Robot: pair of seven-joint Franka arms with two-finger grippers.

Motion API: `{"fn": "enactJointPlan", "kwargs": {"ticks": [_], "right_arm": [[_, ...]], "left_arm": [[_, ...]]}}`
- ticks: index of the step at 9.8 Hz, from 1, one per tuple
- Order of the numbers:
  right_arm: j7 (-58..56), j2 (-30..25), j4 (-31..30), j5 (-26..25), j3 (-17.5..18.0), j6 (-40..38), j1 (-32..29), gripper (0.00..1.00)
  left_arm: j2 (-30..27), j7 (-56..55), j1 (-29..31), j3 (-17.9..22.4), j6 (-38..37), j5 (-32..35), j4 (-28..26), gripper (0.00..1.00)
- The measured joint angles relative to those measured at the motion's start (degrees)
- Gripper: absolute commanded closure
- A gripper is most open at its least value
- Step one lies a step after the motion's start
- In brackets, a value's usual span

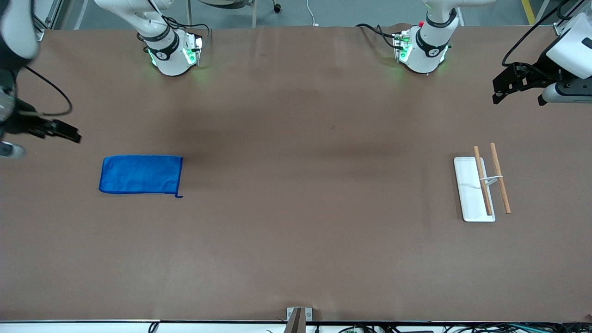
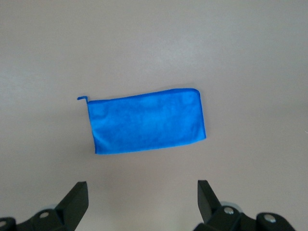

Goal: Right arm passes towel to left arm to hang
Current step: 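Reach the right gripper down to the blue towel's edge, then close the right gripper on the towel edge and lift it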

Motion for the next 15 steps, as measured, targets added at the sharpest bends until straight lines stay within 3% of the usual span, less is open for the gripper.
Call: {"fn": "enactJointPlan", "kwargs": {"ticks": [4, 7, 10, 12, 13, 14, 15], "right_arm": [[-8.0, 6.4, -17.2, -0.2, -0.5, 26.2, -2.6, 0.02], [-9.6, 16.4, -22.2, -0.2, -0.5, 42.6, -3.3, 0.10], [-9.6, 20.2, -25.6, -0.2, -0.2, 51.8, -3.2, 0.39], [-9.6, 20.7, -26.2, -0.2, -0.1, 53.5, -3.1, 0.65], [-9.6, 21.2, -26.2, -0.2, -0.1, 54.5, -3.1, 0.86], [-9.6, 21.4, -26.2, -0.1, 0.1, 55.0, -3.1, 1.00], [-9.5, 21.3, -26.2, -0.1, 0.1, 55.1, -3.1, 1.00]], "left_arm": [[0.1, 0.0, 0.0, 0.0, 0.0, 0.0, 0.0, 0.00], [0.1, 0.0, 0.0, 0.0, 0.0, 0.0, 0.1, 0.00], [0.1, 0.0, -0.1, -0.1, 0.0, 0.0, 0.1, 0.00], [0.2, 0.0, -0.1, -0.1, 0.0, 0.0, 0.1, 0.00], [0.2, 0.0, -0.1, -0.1, 0.0, 0.0, 0.1, 0.00], [0.2, 0.0, -0.1, -0.1, 0.0, -0.1, 0.1, 0.00], [0.2, 0.0, -0.1, -0.1, 0.0, -0.1, 0.1, 0.00]]}}
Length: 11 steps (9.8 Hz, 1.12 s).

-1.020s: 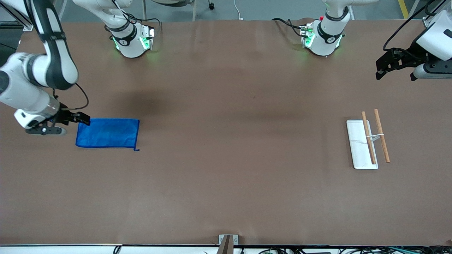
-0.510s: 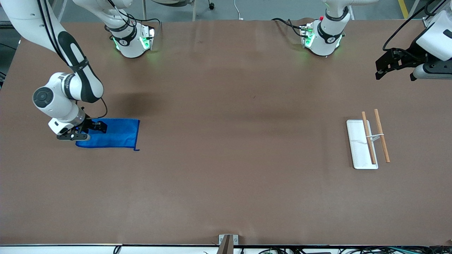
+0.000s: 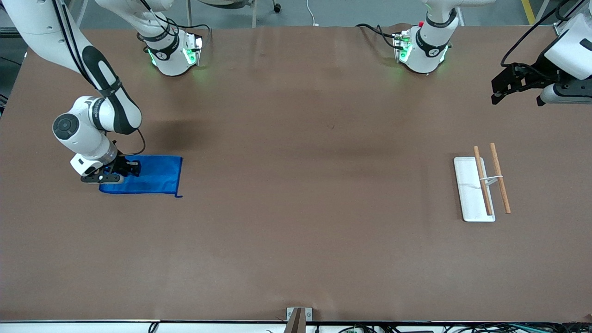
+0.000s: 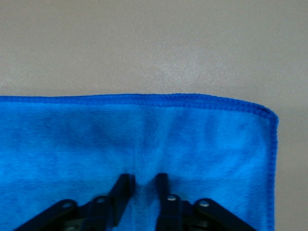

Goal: Right arm passes towel to left arm to hang
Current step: 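Close the right gripper on the towel edge and lift it, then carry the towel with the right gripper while the left gripper approaches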

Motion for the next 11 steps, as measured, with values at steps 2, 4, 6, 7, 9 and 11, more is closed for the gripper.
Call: {"fn": "enactJointPlan", "kwargs": {"ticks": [2, 4, 6, 7, 9, 11], "right_arm": [[0.2, -0.1, 0.2, 0.0, 0.0, -0.9, 0.0, 1.00], [0.3, -1.8, 2.4, 0.0, 0.0, -9.0, 0.0, 1.00], [0.3, -7.7, 8.0, 0.0, 0.0, -23.2, 0.1, 1.00], [0.3, -11.1, 12.0, 0.0, 0.0, -31.6, 0.4, 1.00], [1.2, -16.0, 19.6, 0.1, 1.0, -44.6, 2.1, 1.00], [4.8, -18.4, 23.6, 2.5, 5.9, -50.0, 3.2, 1.00]], "left_arm": [[0.0, 0.0, 0.0, 0.0, 0.0, 0.0, 0.0, 0.00], [0.1, 0.0, 0.0, 0.0, 0.0, 0.0, 0.0, 0.00], [0.2, 0.0, 0.0, 0.0, 0.0, -1.1, 0.0, 0.00], [0.3, 0.3, 0.1, 0.0, 0.0, -3.4, 0.0, 0.00], [0.4, 2.2, 0.7, 0.2, 0.0, -9.3, 0.0, 0.00], [1.3, 3.3, 2.2, 0.3, 0.0, -19.3, 0.0, 0.00]]}}
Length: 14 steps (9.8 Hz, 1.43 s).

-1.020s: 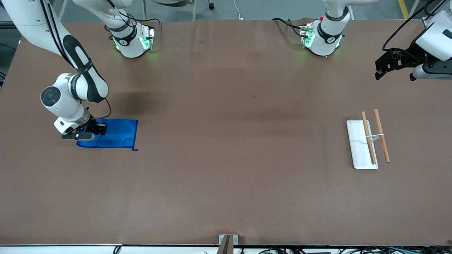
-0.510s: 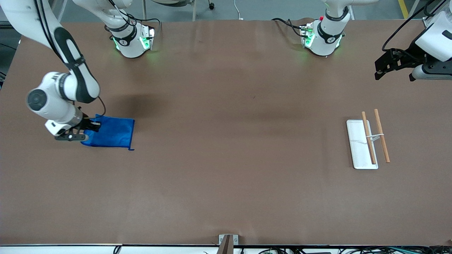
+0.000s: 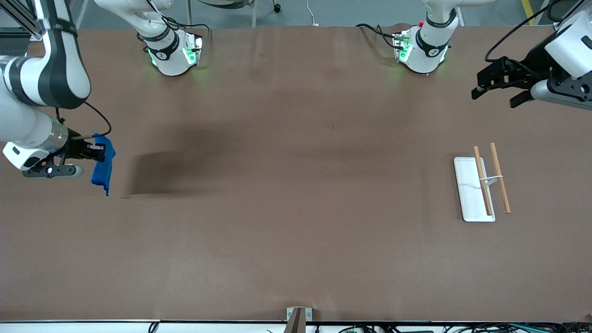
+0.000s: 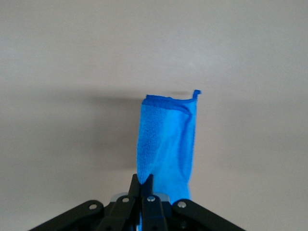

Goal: Right arm passes towel to left arm to hang
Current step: 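Carry the towel with the right gripper while the left gripper approaches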

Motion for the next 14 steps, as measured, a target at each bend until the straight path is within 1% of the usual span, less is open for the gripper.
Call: {"fn": "enactJointPlan", "kwargs": {"ticks": [1, 3, 4, 5, 6, 8, 9, 10, 12, 14], "right_arm": [[2.6, -0.5, 1.4, 4.1, 3.2, -1.1, 0.4, 1.00], [6.8, -0.6, 3.4, 15.7, 9.0, -1.2, 0.9, 1.00], [9.0, -0.6, 4.7, 21.1, 11.5, -0.9, 1.0, 1.00], [11.0, -0.6, 6.6, 25.1, 14.1, -0.7, 1.2, 1.00], [12.9, -0.7, 8.2, 29.2, 16.2, -0.2, 1.3, 1.00], [15.2, -0.4, 8.9, 37.8, 19.6, 2.5, 1.5, 1.00], [17.5, 0.3, 8.9, 41.6, 21.8, 5.1, 1.8, 1.00], [19.2, 1.2, 8.8, 45.5, 23.9, 8.0, 2.2, 1.00], [20.1, 2.5, 8.9, 56.7, 28.4, 14.0, 2.7, 1.00], [20.4, 2.9, 8.9, 66.6, 31.1, 17.6, 2.8, 1.00]], "left_arm": [[1.7, 0.2, 0.8, 0.1, 0.1, -6.1, 0.0, 0.00], [7.0, 2.9, 1.5, 0.1, 1.8, -17.4, -0.1, 0.00], [10.1, 6.4, 1.4, 0.0, 3.4, -22.3, -0.3, 0.00], [13.4, 10.5, 1.4, 0.0, 4.3, -27.9, -0.5, 0.00], [16.4, 14.1, 1.4, 0.0, 4.6, -33.9, -0.9, 0.00], [21.4, 18.7, 1.0, -0.3, 4.5, -45.4, -2.6, 0.00], [22.8, 19.4, 0.4, -0.8, 4.5, -50.8, -4.3, 0.00], [23.4, 20.1, -0.5, -1.3, 4.4, -54.8, -6.3, 0.00], [24.0, 23.1, -3.5, -1.9, 4.5, -62.6, -11.0, 0.00], [25.2, 28.4, -5.0, -2.4, 4.5, -68.2, -15.8, 0.00]]}}
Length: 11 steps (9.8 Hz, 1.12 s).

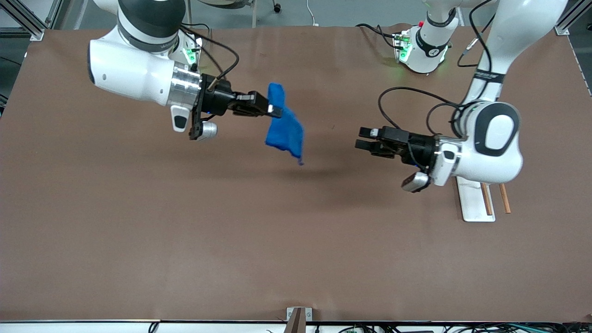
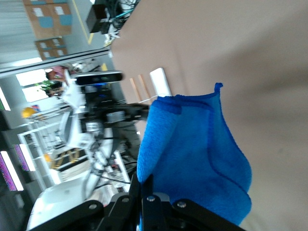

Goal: Right arm passes towel to left arm to hang
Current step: 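Carry the towel with the right gripper while the left gripper approaches, then grasp the hanging towel with the left gripper beside the right gripper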

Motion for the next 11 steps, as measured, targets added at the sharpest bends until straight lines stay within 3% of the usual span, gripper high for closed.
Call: {"fn": "enactJointPlan", "kwargs": {"ticks": [3, 8, 11], "right_arm": [[0.0, 1.7, 0.2, 10.9, 5.3, 9.1, 0.1, 1.00], [0.1, 4.8, 4.2, 19.7, 8.5, 14.1, 0.8, 1.00], [0.1, 5.6, 4.9, 20.4, 9.4, 15.0, 1.1, 1.00]], "left_arm": [[1.6, 3.2, 0.2, -3.3, -0.5, -6.0, -5.4, 0.00], [5.4, 12.5, 0.3, -7.7, -3.5, -13.3, -9.4, 0.00], [6.3, 12.6, 1.1, -8.3, -6.4, -15.7, -9.1, 0.01]]}}
